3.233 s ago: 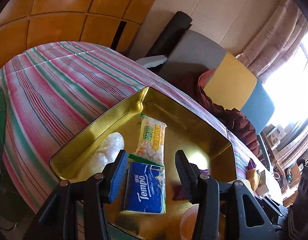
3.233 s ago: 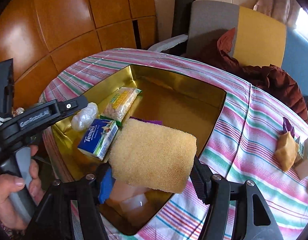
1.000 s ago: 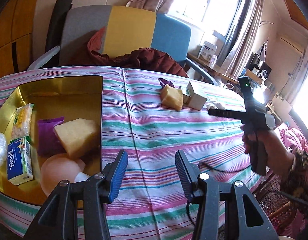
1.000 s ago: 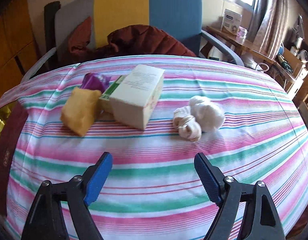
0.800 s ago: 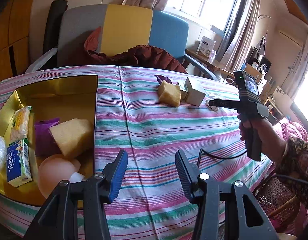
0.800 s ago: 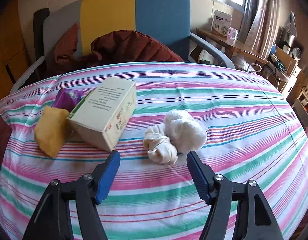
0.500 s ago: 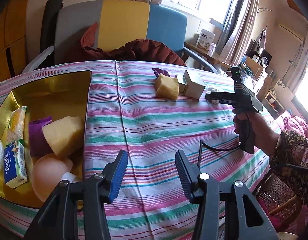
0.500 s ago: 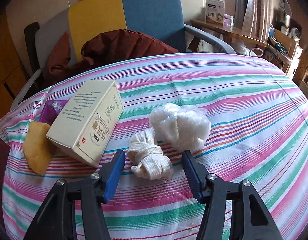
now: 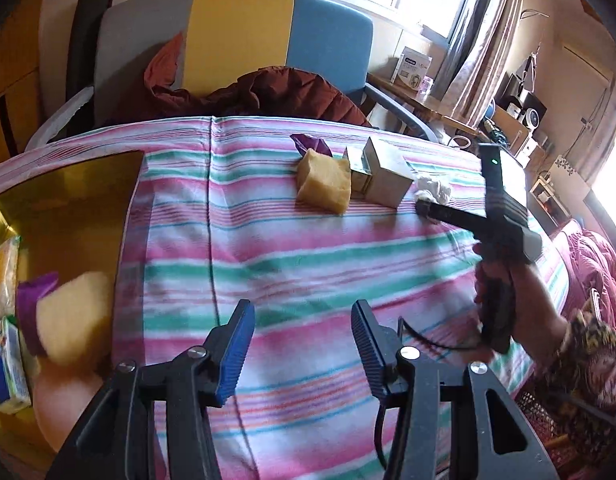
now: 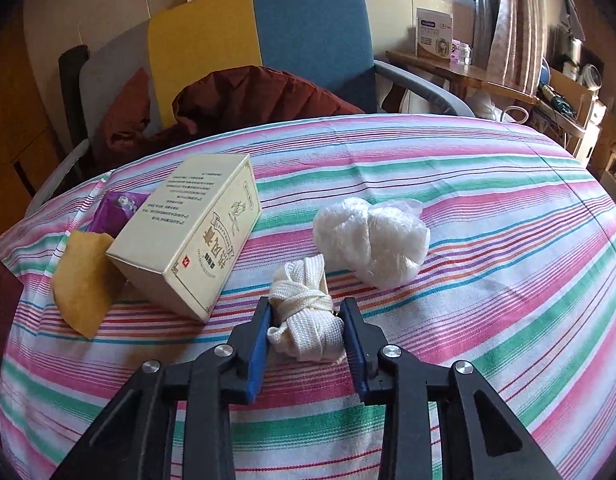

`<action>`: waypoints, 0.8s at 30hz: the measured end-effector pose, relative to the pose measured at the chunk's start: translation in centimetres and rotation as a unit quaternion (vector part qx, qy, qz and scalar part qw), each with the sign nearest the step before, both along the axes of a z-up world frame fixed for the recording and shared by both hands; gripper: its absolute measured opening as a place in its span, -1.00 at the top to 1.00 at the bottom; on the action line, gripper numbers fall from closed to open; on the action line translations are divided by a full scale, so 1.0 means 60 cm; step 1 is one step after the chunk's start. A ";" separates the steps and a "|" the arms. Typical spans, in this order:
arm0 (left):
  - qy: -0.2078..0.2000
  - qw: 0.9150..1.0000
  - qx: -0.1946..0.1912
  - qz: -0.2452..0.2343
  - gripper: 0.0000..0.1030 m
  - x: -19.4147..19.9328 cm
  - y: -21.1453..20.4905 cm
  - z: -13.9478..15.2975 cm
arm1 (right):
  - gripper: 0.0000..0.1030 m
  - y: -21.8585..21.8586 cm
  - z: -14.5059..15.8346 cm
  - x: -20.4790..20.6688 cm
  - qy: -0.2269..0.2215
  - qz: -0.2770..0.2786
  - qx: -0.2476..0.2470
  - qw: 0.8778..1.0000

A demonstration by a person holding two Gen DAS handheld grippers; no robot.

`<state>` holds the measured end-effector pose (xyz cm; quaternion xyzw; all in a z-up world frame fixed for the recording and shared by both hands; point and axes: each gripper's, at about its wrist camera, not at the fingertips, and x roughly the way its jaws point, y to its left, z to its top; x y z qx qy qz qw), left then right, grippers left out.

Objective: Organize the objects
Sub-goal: 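Grasp the white cloth bundle with the right tool while the left tool grasps the second yellow sponge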

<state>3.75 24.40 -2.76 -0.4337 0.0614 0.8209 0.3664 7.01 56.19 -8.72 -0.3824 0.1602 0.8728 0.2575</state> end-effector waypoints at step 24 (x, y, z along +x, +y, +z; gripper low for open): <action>0.042 0.995 -0.095 -0.009 -0.38 -0.160 0.266 -0.085 | 0.33 -0.016 -0.005 0.013 0.003 -0.016 0.024 1.000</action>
